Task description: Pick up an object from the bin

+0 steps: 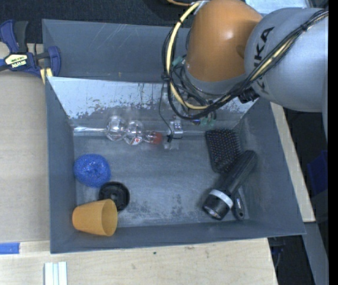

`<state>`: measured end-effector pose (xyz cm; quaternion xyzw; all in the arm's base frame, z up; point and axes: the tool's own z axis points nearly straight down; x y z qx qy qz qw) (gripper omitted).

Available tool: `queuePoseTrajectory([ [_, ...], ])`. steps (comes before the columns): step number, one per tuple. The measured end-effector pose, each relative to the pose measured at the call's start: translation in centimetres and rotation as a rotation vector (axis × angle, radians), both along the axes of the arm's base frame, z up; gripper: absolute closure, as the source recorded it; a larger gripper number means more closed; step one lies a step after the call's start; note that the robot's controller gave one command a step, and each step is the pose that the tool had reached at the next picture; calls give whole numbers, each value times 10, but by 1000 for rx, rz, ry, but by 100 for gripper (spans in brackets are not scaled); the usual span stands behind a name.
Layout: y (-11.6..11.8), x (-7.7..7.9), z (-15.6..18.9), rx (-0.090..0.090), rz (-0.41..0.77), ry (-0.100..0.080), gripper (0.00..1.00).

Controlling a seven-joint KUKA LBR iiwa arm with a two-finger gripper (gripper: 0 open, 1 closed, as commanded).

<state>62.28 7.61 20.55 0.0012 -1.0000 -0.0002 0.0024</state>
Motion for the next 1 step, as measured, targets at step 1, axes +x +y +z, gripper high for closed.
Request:
queuePoseTrajectory([
  [1, -1, 1, 5, 0, -2, -9, 0],
])
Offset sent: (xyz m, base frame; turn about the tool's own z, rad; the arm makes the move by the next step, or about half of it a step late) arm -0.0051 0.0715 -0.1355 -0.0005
